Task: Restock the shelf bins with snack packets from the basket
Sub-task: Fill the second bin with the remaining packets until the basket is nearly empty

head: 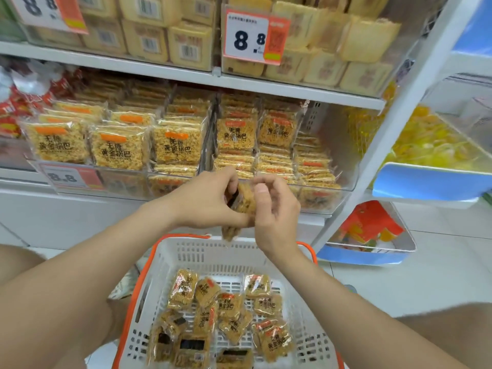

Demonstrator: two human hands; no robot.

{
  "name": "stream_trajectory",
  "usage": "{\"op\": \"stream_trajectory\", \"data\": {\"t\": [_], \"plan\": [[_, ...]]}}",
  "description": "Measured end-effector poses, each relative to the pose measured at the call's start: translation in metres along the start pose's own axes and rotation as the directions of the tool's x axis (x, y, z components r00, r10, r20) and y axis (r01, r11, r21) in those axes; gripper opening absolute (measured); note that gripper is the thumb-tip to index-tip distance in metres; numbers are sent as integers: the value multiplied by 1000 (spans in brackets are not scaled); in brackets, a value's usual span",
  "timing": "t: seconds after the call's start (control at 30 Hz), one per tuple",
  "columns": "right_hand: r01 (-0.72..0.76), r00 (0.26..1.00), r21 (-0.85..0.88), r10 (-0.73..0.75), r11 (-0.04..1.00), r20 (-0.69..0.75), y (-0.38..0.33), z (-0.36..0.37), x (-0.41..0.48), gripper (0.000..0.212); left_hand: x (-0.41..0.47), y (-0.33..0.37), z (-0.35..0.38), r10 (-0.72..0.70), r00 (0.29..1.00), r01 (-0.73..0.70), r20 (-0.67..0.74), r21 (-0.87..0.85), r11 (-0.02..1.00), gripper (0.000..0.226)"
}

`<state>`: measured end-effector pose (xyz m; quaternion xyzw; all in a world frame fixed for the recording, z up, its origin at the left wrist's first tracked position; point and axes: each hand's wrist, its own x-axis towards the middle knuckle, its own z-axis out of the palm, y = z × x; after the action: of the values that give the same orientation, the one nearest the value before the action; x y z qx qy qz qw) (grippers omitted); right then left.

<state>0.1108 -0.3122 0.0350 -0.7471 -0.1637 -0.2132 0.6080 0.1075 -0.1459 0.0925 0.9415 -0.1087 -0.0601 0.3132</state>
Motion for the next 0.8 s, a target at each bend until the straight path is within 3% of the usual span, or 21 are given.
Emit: {"op": "stream_trajectory", "data": {"t": [0.1,0.23,0.37,0.43,0.47,0.53,0.63,0.7,0.8], "plan": [[54,999,-24,-54,998,-6,-6,-15,30,36,6,10,-3,-92,995,62,-50,-428,902,43],[108,994,-210,-107,972,15,-17,-29,72,22,18,22,-7,-228,973,118,-47,-744,658,36],[173,978,-382,-114,908,174,-21,-42,109,26,29,35,-5,-224,975,90,18,-944,318,38],[182,954,-411,-58,893,296,-22,-49,120,37,38,37,-2,-246,969,79,15,-965,250,33],[180,933,-401,-27,898,359,-22,-53,124,45,42,37,-1,-271,963,79,4,-961,266,30],[156,888,-371,34,916,459,-19,-55,130,56,53,33,0,-332,942,94,-59,-900,426,27],[139,862,-376,75,916,501,-9,-52,135,42,62,30,-3,-257,957,86,-136,-713,696,22],[56,843,-343,140,938,520,-6,-51,141,31,64,30,-4,-217,954,37,-207,-637,770,18],[-115,842,-266,235,957,485,-5,-52,148,20,66,37,-4,-250,894,-7,-372,-570,822,24]]}}
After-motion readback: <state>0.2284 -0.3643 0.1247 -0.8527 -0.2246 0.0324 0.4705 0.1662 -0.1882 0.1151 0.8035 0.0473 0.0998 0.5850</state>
